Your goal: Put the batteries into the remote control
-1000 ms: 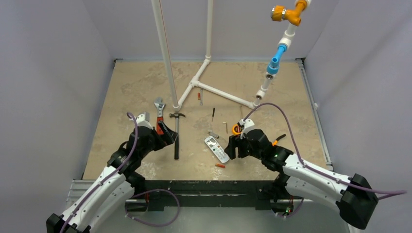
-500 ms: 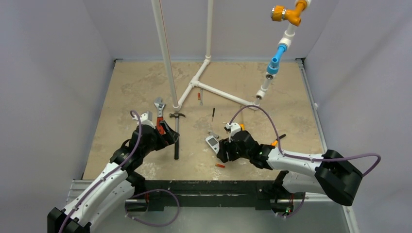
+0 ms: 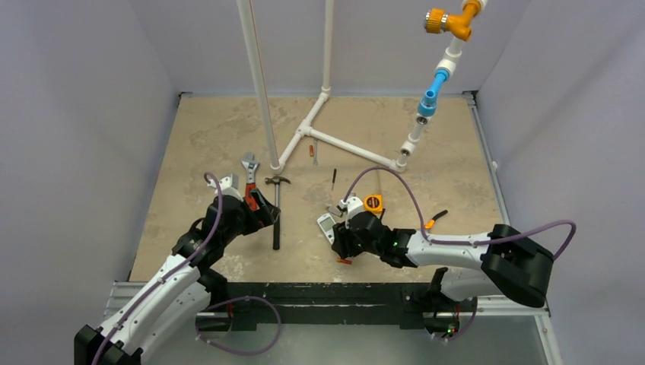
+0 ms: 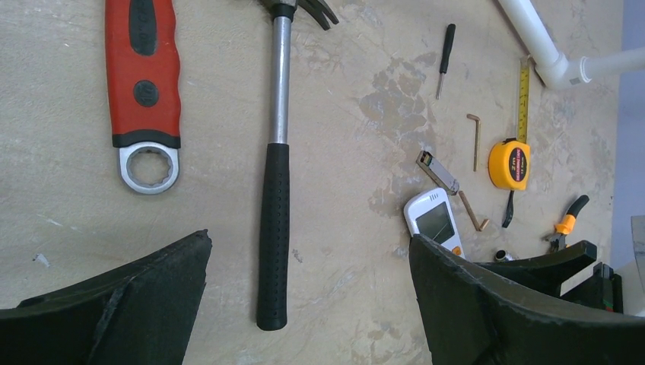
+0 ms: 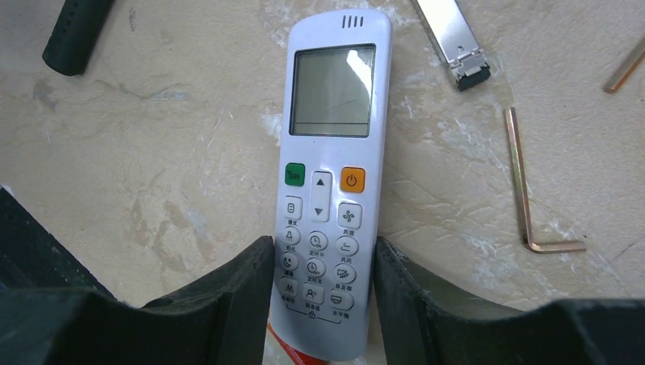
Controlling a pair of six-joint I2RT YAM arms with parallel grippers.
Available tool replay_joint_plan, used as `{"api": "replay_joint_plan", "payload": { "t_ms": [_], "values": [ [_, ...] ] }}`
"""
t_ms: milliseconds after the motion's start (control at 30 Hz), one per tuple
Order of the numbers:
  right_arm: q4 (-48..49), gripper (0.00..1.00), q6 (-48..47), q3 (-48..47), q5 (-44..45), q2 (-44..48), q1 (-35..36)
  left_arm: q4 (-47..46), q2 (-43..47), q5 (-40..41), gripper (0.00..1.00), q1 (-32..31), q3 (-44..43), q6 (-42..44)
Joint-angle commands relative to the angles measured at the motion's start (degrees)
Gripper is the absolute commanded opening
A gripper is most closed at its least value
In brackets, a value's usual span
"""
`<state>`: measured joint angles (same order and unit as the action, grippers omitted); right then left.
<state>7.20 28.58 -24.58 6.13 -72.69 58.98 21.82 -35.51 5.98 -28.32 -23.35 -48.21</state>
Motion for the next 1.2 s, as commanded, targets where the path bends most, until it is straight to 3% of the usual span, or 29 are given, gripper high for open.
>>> {"api": "replay_joint_plan", "payload": {
  "t_ms": [0, 200, 467, 633, 700, 800, 900, 1167],
  "values": [
    [-8.9, 0.43, 3.9, -1.4, 7.9, -4.9, 4.4, -2.5, -0.3, 0.0, 0.99, -0.3, -2.1, 1.5],
    [-15.9, 0.19, 11.6, -4.9, 17.5, -12.1, 9.2, -2.7, -0.6, -0.2, 0.99, -0.3, -2.1, 1.5],
    [-20.3, 0.01, 15.8, -8.7, 23.2, -16.8, 12.5, -3.4, -3.4, -3.5, 0.98, -0.3, -3.5, 0.2],
    [-20.5, 0.0, 15.0, -10.1, 24.3, -16.9, 12.7, -4.0, -4.6, -5.1, 0.98, -0.3, -4.2, -0.3],
    [-21.0, 0.07, 15.2, -10.3, 24.7, -17.4, 12.7, -4.3, -4.7, -5.4, 0.98, -0.3, -4.2, -0.5],
    [-20.7, 0.09, 16.1, -9.5, 25.1, -17.6, 12.8, -4.8, -5.0, -5.7, 0.98, -0.3, -3.9, -0.7],
    [-20.1, 0.0, 16.7, -8.5, 24.9, -17.5, 12.9, -5.2, -5.5, -5.7, 0.98, -0.3, -3.7, -0.9],
    [-19.9, 0.0, 14.0, -8.8, 25.3, -15.0, 13.0, -7.3, -7.2, -9.4, 0.98, -0.3, -3.9, -2.5]
  ]
}}
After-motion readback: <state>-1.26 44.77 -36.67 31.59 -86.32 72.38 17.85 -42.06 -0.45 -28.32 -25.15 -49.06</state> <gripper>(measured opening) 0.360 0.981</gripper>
